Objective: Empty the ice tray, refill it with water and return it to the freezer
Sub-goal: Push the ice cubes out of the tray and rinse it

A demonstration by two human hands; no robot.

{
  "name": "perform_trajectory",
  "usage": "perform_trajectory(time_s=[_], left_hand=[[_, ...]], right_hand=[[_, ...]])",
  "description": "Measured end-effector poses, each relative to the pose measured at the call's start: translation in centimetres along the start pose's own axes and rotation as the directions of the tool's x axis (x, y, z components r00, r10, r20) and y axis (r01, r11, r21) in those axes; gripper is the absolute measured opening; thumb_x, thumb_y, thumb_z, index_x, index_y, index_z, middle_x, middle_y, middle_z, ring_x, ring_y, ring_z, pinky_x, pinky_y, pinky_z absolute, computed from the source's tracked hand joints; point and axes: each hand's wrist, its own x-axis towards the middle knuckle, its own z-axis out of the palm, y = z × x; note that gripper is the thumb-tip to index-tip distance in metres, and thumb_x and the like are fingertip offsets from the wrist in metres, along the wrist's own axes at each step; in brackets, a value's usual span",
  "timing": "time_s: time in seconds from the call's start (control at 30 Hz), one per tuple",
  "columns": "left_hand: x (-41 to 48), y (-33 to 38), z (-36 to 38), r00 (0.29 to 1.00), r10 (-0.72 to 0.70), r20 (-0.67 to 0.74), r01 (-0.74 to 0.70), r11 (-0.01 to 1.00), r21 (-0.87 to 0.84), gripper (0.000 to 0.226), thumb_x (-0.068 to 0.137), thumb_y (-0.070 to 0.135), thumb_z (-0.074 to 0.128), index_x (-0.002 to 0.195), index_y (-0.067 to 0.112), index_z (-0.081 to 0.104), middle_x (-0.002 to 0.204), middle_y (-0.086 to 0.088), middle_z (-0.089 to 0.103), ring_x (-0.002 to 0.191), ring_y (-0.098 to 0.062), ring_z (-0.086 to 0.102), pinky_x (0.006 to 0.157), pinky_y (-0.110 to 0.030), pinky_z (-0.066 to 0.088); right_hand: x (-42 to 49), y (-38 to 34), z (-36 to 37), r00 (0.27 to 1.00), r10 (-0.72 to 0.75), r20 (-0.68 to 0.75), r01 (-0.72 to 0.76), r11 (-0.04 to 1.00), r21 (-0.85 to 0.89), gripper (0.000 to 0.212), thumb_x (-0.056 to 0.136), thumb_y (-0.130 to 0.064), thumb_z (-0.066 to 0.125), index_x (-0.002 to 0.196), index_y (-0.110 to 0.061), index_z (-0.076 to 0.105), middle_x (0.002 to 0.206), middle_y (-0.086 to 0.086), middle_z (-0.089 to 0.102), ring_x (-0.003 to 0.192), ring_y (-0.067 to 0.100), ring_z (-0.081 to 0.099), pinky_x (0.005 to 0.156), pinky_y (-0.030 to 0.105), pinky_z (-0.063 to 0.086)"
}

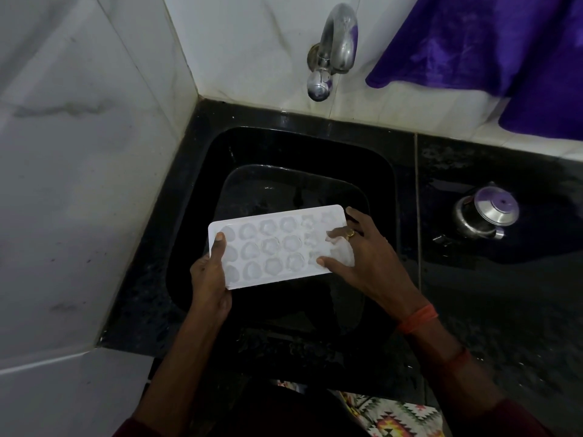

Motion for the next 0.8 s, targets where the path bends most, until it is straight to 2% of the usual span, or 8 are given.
perform_trajectory(time_s=[0.17, 0.33, 0.5, 0.67, 0.8], left_hand=[[0.2, 0.1, -0.1, 1.0, -0.004, -0.018, 0.004, 1.0, 0.01, 0.032, 0.095, 0.039, 0.068, 0.092, 0.007, 0.071, 0.081, -0.004, 0.079, 0.071, -0.023, 0.077, 0.051, -0.033, 0.059], [0.2, 0.1, 0.0, 1.0, -0.005, -0.017, 0.005, 1.0, 0.013, 0.033, 0.094, 0.04, 0.069, 0.093, 0.007, 0.071, 0.085, -0.006, 0.079, 0.074, -0.025, 0.077, 0.054, -0.035, 0.061], [-0.1, 0.2, 0.0, 1.0, -0.012, -0.002, 0.012, 1.0, 0.001, 0.032, 0.094, 0.04, 0.068, 0.096, 0.008, 0.071, 0.087, -0.007, 0.08, 0.077, -0.025, 0.077, 0.056, -0.036, 0.061], [-0.5, 0.4, 0.1, 1.0, 0.005, -0.005, -0.005, 1.0, 0.007, 0.031, 0.095, 0.038, 0.067, 0.093, 0.008, 0.071, 0.085, -0.006, 0.079, 0.074, -0.023, 0.077, 0.054, -0.034, 0.061], [-0.6, 0.3, 0.1, 1.0, 0.008, -0.012, -0.008, 1.0, 0.012, 0.032, 0.095, 0.038, 0.068, 0.092, 0.007, 0.07, 0.082, -0.005, 0.079, 0.072, -0.023, 0.077, 0.052, -0.034, 0.06]], right_hand=[[-1.0, 0.0, -0.1, 0.999, -0.031, -0.023, 0.031, 0.999, 0.011, 0.066, 0.066, -0.073, 0.068, 0.115, -0.03, 0.06, 0.157, -0.01, 0.028, 0.126, 0.011, 0.053, 0.1, 0.043, 0.054], [-1.4, 0.1, -0.2, 0.999, -0.039, -0.001, 0.039, 0.999, 0.008, 0.064, 0.062, -0.067, 0.076, 0.11, -0.028, 0.06, 0.159, -0.005, 0.028, 0.131, 0.017, 0.052, 0.099, 0.051, 0.054], [-1.6, 0.2, -0.2, 0.997, -0.069, -0.027, 0.07, 0.997, 0.012, 0.051, 0.067, -0.047, 0.088, 0.106, -0.02, 0.068, 0.158, -0.002, 0.033, 0.133, 0.016, 0.052, 0.101, 0.054, 0.052], [-2.0, 0.1, 0.0, 0.998, -0.062, -0.032, 0.06, 0.997, -0.055, 0.049, 0.074, -0.049, 0.083, 0.112, -0.019, 0.073, 0.159, -0.004, 0.034, 0.126, 0.017, 0.057, 0.098, 0.053, 0.053], [-2.2, 0.0, 0.2, 0.998, -0.063, -0.022, 0.061, 0.993, -0.101, 0.049, 0.076, -0.049, 0.081, 0.114, -0.018, 0.073, 0.16, -0.002, 0.033, 0.131, 0.02, 0.054, 0.098, 0.053, 0.053]])
